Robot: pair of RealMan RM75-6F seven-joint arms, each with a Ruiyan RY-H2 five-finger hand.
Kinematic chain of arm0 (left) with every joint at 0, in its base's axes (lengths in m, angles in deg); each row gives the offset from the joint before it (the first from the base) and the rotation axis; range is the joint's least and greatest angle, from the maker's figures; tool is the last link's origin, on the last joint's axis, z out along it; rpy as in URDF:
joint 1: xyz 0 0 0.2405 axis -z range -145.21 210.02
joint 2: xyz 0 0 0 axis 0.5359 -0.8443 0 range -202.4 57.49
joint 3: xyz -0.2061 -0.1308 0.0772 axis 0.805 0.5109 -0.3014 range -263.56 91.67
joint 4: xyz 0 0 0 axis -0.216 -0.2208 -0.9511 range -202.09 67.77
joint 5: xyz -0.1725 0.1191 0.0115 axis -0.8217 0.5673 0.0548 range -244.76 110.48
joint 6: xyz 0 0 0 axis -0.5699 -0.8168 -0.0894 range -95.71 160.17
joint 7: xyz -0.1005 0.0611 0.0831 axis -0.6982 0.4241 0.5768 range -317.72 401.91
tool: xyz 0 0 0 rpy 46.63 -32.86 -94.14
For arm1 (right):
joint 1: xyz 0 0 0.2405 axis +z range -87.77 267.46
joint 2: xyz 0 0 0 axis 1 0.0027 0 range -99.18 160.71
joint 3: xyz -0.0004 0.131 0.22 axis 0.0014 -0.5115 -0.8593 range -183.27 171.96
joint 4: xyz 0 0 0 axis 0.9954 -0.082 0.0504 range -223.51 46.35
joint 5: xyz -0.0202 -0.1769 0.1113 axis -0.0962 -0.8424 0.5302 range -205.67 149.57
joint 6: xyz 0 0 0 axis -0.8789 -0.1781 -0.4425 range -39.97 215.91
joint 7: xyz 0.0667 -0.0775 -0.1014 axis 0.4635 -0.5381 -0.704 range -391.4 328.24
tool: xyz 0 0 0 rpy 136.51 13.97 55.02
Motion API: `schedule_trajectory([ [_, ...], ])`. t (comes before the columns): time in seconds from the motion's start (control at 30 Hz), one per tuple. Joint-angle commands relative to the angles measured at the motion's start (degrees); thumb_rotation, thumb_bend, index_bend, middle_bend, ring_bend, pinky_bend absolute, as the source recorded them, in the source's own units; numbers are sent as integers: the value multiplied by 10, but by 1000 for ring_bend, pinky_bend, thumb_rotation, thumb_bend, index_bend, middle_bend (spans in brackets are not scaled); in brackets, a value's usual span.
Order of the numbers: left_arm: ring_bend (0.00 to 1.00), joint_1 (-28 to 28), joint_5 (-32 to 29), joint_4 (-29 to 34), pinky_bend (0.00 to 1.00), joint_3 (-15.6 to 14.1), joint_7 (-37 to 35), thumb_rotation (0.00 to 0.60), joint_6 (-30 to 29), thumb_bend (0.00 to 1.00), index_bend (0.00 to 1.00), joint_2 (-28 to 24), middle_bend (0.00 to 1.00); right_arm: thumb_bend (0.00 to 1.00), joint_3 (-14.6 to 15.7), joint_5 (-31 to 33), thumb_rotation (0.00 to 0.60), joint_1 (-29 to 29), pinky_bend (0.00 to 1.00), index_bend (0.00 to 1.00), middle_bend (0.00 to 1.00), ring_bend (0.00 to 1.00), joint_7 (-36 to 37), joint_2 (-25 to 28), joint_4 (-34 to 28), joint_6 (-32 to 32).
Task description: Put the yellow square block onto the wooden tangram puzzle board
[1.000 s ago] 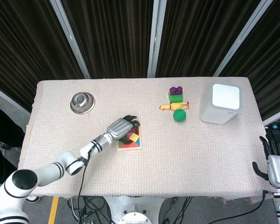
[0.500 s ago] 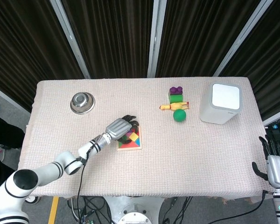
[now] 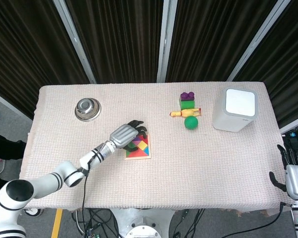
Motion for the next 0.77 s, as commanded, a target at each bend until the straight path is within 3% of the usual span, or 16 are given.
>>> schedule_trajectory([
  [0.03, 41, -87, -44, 115, 98, 5, 78, 600, -95, 252, 342, -70, 202, 272, 0, -3, 600, 0, 0, 0, 0, 0, 5, 0, 1, -1],
  [0.23, 41, -247, -88, 284, 99, -35, 202, 600, -270, 236, 283, -165, 204, 272, -2, -11, 600, 8, 0, 0, 0, 0, 10, -7, 6, 5],
  [0.33, 41, -310, -82, 314, 97, -60, 234, 600, -345, 233, 257, -193, 203, 271, -1, -20, 600, 13, 0, 0, 0, 0, 4, -14, 2, 4],
  [0.5, 0, -378, -64, 330, 51, -103, 245, 600, -398, 229, 162, -246, 114, 270, 4, -36, 600, 17, 0, 0, 0, 0, -22, -23, -12, 0],
  [0.77, 0, -445, -52, 298, 33, -105, 223, 600, -451, 229, 150, -259, 98, 270, 9, -44, 600, 17, 0, 0, 0, 0, -55, -28, -31, -9],
])
